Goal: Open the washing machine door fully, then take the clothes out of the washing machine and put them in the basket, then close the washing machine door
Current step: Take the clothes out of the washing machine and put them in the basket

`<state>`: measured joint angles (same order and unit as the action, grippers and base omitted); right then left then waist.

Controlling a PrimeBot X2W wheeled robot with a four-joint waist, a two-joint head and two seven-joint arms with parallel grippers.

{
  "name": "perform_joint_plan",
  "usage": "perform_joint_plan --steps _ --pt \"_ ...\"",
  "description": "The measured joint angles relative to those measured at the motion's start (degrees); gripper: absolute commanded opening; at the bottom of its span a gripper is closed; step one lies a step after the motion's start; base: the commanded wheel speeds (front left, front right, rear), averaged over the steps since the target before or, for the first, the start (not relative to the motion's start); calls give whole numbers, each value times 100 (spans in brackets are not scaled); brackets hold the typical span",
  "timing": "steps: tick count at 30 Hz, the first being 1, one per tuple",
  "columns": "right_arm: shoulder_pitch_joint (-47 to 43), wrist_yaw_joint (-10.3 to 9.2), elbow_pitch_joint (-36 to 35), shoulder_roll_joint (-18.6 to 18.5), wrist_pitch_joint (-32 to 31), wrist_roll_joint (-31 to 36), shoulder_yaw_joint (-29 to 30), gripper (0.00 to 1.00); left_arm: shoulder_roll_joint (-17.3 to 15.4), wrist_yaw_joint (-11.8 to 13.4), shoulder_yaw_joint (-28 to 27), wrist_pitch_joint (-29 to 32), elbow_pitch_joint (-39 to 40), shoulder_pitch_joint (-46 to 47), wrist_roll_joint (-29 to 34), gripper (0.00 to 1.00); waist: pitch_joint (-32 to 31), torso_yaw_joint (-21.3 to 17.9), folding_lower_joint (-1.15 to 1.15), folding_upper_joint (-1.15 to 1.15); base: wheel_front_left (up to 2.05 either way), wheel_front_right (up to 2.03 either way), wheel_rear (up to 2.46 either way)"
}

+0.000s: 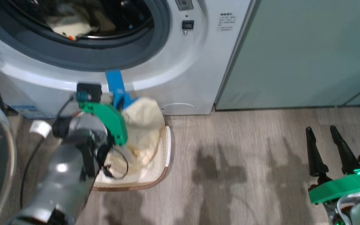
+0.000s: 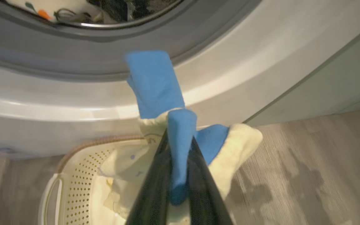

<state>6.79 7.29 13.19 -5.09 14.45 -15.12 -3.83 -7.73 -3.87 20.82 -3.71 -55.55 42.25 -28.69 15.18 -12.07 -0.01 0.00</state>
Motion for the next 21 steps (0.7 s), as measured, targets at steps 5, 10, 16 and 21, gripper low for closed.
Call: perform_joint_plan --steps 5,10,16,21 --pt "-10 0 -27 -22 0 -1 -16 100 -108 222 -4 163 297 -522 -43 0 -43 56 0 0 0 0 0" --pt "43 0 -82 -56 0 -1 -34 100 -274 472 -75 -69 143 -566 -54 0 166 -6 1 0 0 0 0" --pt "193 0 -132 -62 0 -1 -38 100 -398 586 -163 -428 -356 -304 -12 0 481 -122 1 0 0 0 0" --pt "363 0 -211 -60 0 -2 -16 100 -403 505 -208 -737 -817 259 -13 0 885 -216 2 0 0 0 0"
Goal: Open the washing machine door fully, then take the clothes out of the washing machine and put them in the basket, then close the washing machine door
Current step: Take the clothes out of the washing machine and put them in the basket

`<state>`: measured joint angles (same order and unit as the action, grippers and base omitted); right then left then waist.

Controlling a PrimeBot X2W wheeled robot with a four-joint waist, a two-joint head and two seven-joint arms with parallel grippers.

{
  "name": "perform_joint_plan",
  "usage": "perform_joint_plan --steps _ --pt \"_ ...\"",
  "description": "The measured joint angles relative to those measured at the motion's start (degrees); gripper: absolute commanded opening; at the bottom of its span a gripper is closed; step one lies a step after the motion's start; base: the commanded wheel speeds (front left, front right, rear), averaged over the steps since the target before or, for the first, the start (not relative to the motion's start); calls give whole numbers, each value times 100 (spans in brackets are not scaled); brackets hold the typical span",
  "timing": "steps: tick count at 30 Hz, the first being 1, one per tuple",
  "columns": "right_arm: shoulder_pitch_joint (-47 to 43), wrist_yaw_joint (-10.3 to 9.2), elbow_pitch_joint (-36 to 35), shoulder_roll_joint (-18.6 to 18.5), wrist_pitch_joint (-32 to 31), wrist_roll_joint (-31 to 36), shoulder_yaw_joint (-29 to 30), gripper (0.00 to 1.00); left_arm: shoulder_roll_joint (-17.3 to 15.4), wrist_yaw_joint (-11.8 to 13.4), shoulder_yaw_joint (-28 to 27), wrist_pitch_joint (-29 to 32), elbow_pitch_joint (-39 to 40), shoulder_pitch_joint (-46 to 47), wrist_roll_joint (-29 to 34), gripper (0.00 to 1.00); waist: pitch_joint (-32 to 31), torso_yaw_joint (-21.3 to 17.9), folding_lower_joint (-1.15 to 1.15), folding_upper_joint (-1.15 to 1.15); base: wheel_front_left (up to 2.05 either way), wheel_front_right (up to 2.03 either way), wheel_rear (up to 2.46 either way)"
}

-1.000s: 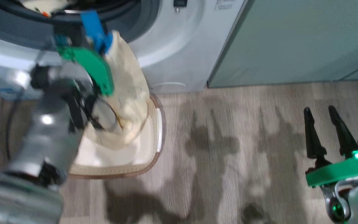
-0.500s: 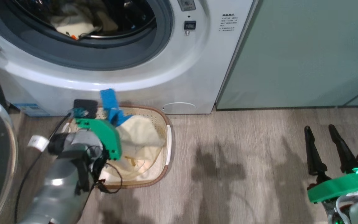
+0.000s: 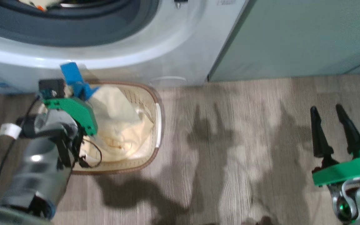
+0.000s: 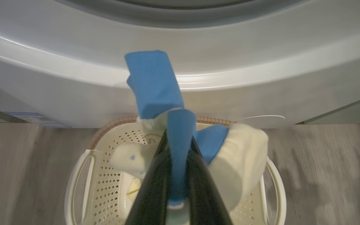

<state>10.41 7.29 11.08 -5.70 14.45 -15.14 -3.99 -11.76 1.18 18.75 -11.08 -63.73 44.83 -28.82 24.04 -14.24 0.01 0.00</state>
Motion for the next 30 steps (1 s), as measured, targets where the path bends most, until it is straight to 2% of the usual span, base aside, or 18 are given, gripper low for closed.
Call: perform_joint_plan --steps 8,18,19,20,21,22,23,30 --pt "355 0 -135 1 0 0 45 100 15 -88 -122 2 -778 541 -127 0 711 -116 1 0 0 0 0" --pt "572 0 -214 11 0 1 90 100 53 -158 -192 498 -996 607 -354 0 1330 -208 1 0 0 0 0" --pt "575 0 -214 16 0 1 92 100 52 -158 -199 509 -1015 607 -376 8 1353 -210 1 0 0 0 0" --pt "579 0 -212 24 0 1 93 100 52 -158 -200 509 -1031 607 -409 25 1360 -209 1 0 0 0 0" --pt "586 0 -210 31 0 1 92 100 52 -159 -202 506 -1043 607 -413 49 1358 -208 0 0 0 0 0" --pt "595 0 -209 33 0 1 92 100 52 -158 -215 493 -1045 607 -424 82 1347 -205 0 0 0 0 0" --pt "608 0 -204 33 0 1 96 100 52 -158 -221 460 -1046 606 -457 100 1327 -201 0 0 0 0 0" --pt "631 0 -101 41 0 2 66 100 90 -158 -313 92 -1056 564 -564 100 981 -179 -1 0 0 0 0"
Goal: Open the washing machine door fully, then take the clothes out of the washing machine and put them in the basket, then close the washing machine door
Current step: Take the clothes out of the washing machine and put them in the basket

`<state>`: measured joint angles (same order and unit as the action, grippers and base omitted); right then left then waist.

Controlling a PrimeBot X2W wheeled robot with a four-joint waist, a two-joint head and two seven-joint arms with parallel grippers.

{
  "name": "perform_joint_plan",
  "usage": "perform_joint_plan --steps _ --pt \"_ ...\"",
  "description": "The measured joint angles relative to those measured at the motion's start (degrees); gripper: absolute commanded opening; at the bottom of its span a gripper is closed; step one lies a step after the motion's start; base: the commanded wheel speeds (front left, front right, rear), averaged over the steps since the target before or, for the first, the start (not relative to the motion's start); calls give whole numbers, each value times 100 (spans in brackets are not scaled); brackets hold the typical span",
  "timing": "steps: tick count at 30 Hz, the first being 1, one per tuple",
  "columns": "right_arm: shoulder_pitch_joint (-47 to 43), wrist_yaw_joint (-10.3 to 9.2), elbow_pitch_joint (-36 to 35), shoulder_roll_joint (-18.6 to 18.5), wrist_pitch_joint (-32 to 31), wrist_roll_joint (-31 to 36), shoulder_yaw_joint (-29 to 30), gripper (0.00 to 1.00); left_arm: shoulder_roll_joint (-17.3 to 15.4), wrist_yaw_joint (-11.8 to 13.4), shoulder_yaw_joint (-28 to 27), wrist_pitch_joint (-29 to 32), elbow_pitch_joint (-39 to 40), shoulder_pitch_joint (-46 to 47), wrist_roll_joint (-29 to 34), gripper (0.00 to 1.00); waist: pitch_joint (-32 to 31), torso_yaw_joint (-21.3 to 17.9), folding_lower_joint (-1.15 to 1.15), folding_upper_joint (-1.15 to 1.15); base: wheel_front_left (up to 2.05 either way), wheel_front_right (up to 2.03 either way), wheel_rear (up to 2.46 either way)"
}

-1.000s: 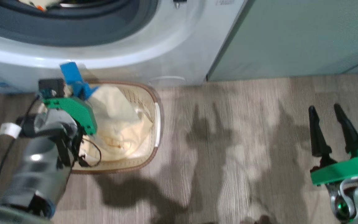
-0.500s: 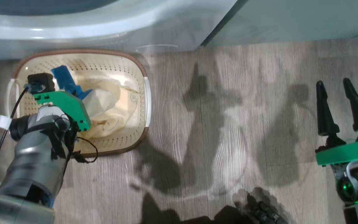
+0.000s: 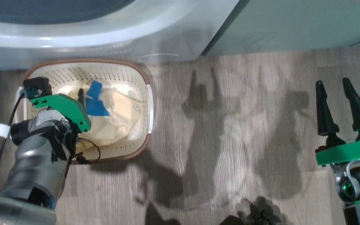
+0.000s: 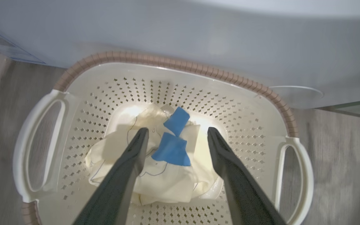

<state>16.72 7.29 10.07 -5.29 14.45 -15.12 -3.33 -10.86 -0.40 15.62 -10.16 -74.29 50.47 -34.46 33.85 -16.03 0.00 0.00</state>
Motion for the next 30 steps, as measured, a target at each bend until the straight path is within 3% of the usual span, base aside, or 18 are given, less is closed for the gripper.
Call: perform_joint_plan --steps 11,20,26,30 --pt "-456 0 189 10 0 -2 -42 100 -14 -144 -75 -408 281 -435 1 100 -958 78 -1 0 0 0 0" --pt "-699 0 252 10 0 -4 -76 100 -219 167 -742 -423 2261 -1376 421 100 -1600 122 -1 0 0 0 0" --pt "-965 0 314 10 0 -10 -149 100 -88 372 -1321 -423 3588 -2581 964 100 -2006 97 -1 0 0 0 0" --pt "-1043 0 318 10 0 -11 -152 100 119 376 -1611 -424 4294 -3150 1302 100 -2186 74 -1 0 0 0 0"
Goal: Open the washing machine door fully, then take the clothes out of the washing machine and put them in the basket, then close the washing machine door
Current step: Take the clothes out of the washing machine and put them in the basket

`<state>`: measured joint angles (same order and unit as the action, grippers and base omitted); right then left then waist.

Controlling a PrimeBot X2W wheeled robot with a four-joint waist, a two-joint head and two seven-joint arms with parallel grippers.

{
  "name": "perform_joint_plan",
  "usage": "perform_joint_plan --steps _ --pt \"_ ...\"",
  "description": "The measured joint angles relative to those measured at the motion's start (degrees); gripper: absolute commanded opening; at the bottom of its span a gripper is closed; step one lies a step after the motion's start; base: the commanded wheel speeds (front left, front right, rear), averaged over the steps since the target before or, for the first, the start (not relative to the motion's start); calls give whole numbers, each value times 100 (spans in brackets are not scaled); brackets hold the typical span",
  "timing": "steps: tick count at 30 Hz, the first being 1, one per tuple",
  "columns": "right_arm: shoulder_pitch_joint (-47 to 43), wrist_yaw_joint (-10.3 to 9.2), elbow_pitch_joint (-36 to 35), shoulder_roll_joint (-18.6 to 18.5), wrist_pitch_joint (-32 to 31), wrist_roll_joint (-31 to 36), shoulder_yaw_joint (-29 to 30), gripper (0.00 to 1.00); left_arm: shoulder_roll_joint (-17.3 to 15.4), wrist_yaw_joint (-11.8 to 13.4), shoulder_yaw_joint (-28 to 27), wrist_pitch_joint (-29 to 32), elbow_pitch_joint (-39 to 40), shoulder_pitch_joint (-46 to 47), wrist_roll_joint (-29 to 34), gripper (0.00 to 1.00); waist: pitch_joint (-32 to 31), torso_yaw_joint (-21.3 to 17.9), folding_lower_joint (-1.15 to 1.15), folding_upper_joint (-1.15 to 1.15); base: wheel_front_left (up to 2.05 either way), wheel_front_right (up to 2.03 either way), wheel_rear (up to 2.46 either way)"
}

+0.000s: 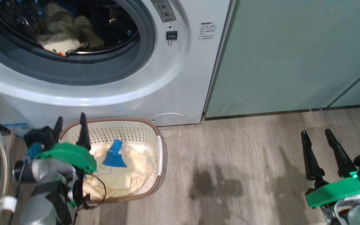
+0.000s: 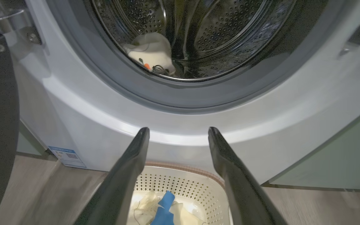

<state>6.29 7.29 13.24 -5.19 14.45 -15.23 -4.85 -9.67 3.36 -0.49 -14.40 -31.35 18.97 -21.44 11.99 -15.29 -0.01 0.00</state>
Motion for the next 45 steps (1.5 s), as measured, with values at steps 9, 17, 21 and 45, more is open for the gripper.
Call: perform_joint_plan --steps 9,17,21,45 --pt "-134 0 1 22 0 -41 36 100 425 -66 -497 1 820 -870 511 100 -162 3 0 0 0 0 0" --pt "-135 0 0 53 0 -41 69 100 590 -118 -634 1 1090 -1037 811 100 -178 26 1 0 0 0 0" --pt "-134 0 -4 56 0 -41 85 100 635 -125 -655 1 1137 -1040 979 100 -166 36 1 0 0 0 0" --pt "32 0 -87 157 0 -90 111 100 -33 -64 -19 1118 -445 1859 2041 100 523 20 2 0 0 0 0"
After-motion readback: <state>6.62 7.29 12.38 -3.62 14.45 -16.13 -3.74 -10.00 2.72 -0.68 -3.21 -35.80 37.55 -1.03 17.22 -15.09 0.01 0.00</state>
